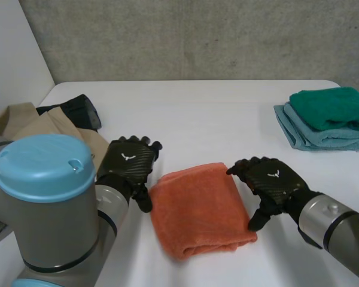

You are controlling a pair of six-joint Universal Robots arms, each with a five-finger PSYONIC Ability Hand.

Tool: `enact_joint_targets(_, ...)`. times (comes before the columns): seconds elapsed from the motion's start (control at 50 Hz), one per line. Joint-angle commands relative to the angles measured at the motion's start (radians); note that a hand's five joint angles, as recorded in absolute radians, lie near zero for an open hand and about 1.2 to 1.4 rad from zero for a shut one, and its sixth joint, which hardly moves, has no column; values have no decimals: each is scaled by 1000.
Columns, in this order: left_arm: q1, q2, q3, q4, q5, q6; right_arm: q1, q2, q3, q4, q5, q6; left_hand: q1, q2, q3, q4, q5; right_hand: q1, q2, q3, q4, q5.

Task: Fold the laundry.

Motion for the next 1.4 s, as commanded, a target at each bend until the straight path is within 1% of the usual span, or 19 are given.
enact_joint_targets(0.02, 33, -4, -30, 12, 4, -2, -9, -7, 72, -8, -12, 65, -12, -20, -29, -20, -37, -12, -46, -35, -58, -70)
enact_joint_targets(0.12, 34, -7, -37, 16, 4, -2, 1, 6, 99, -45, -9, 65, -12, -20, -29, -20, -37, -12, -46, -35, -58, -70)
enact_joint_targets(0.28, 39, -7, -44, 23, 4, -10, 42, 98, 99, -163, -7, 69, -9, -17, -26, -17, -34, -12, -46, -35, -58, -70)
enact_joint_targets(0.44, 42, -9, -50, 29, 5, -35, 96, 138, 86, -187, -6, 68, -6, -14, -23, -14, -31, 1, -33, -21, -45, -56)
enact_joint_targets(0.62, 43, -10, -55, 32, 5, -35, 131, 156, 83, -232, -1, 75, -9, -17, -26, -17, -34, 4, -30, -18, -42, -53)
enact_joint_targets(0.76, 45, -10, -57, 32, 5, -35, 148, 211, 62, -258, 5, 60, -9, -17, -26, -17, -34, 81, 46, 58, 34, 23)
enact_joint_targets(0.8, 45, -10, -57, 32, 5, -35, 146, 222, 53, -262, 5, 57, -9, -17, -26, -17, -34, 168, 134, 145, 122, 110)
enact_joint_targets(0.84, 45, -10, -57, 32, 5, -35, 146, 227, 50, -267, 6, 55, -9, -17, -26, -17, -34, 204, 169, 181, 157, 146)
enact_joint_targets(0.9, 48, -10, -60, 32, 5, -36, 146, 236, 43, -285, 20, 54, -9, -17, -26, -17, -34, 344, 310, 322, 298, 287)
enact_joint_targets(0.92, 50, -10, -61, 32, 5, -35, 146, 236, 42, -292, 25, 54, -9, -17, -26, -17, -34, 406, 371, 383, 360, 348)
enact_joint_targets(0.94, 51, -10, -61, 32, 5, -35, 146, 234, 42, -301, 32, 54, -9, -17, -26, -17, -34, 552, 517, 529, 506, 494)
enact_joint_targets(1.0, 51, -10, -61, 33, 5, -35, 145, 231, 39, -315, 42, 46, -9, -17, -26, -17, -34, 741, 706, 718, 694, 683)
enact_joint_targets(1.02, 51, -10, -61, 33, 5, -35, 146, 230, 36, -324, 45, 34, -9, -17, -26, -17, -34, 872, 837, 849, 826, 814)
enact_joint_targets(1.1, 53, -10, -61, 35, 5, -38, 146, 234, 33, -339, 49, -36, -9, -17, -26, -17, -34, 1081, 1047, 1058, 1035, 1023)
enact_joint_targets(1.16, 56, -10, -63, 35, 5, -39, 146, 239, 27, -342, 54, -93, -12, -20, -29, -20, -37, 1152, 1117, 1129, 1106, 1094)
enact_joint_targets(1.18, 57, -10, -63, 35, 5, -39, 146, 245, 22, -342, 59, -130, -12, -20, -29, -20, -37, 1207, 1173, 1185, 1161, 1150)
enact_joint_targets(1.32, 60, -10, -64, 35, 5, -39, 145, 251, -13, -339, 92, -244, -12, -20, -29, -20, -37, 1210, 1175, 1187, 1164, 1152)
enact_joint_targets(1.4, 60, -10, -67, 35, 5, -39, 134, 247, -79, -339, 91, -306, -12, -20, -29, -20, -37, 1210, 1175, 1187, 1164, 1152)
